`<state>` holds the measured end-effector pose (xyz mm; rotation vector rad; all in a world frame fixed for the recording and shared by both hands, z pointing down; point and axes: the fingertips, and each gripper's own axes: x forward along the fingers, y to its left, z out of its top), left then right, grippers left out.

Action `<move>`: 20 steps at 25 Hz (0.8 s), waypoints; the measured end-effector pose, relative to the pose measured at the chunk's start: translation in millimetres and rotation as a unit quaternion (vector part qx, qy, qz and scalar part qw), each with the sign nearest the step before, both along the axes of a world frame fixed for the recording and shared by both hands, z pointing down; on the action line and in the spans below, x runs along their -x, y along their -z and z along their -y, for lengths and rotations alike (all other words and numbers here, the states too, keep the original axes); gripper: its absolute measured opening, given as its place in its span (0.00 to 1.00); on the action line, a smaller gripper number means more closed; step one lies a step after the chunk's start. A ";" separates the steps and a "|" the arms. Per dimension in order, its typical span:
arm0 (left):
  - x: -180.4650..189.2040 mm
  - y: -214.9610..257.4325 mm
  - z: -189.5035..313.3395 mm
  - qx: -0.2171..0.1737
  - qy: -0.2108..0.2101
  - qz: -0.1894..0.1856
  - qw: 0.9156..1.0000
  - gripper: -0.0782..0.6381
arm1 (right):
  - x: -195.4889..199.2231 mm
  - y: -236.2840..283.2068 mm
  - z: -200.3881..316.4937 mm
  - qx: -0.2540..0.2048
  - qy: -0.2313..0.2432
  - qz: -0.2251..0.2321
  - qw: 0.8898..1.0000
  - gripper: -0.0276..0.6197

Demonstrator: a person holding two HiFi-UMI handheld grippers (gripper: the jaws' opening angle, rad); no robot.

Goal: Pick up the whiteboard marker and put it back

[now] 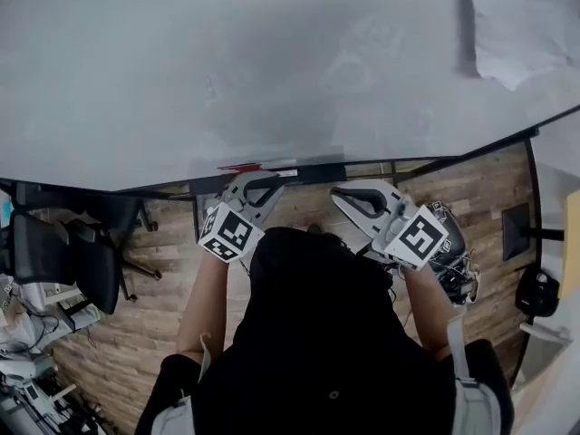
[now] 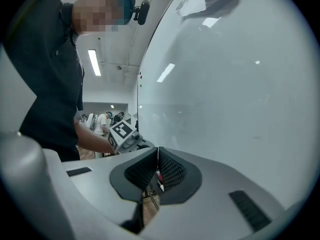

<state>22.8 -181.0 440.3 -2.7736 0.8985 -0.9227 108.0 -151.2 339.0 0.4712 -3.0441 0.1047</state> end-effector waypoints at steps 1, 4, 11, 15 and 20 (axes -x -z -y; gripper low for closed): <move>-0.7 19.5 -3.2 -0.019 0.005 -0.026 0.999 0.19 | 1.0 4.2 1.8 -0.007 0.003 -0.002 1.000 0.07; 0.5 76.8 -10.8 -0.057 0.020 -0.126 0.990 0.16 | 5.2 17.9 5.9 -0.027 0.020 -0.011 0.999 0.07; 15.8 156.2 -32.3 -0.019 0.023 -0.379 0.925 0.13 | 28.6 58.0 3.6 -0.038 0.074 0.011 0.997 0.07; 11.1 153.5 -49.2 -0.019 0.018 -0.360 0.933 0.13 | 36.3 88.8 -3.7 -0.039 0.082 0.040 0.995 0.07; 12.3 164.8 -63.5 -0.037 0.019 -0.379 0.925 0.13 | 32.2 103.4 -11.4 -0.039 0.078 0.055 0.995 0.07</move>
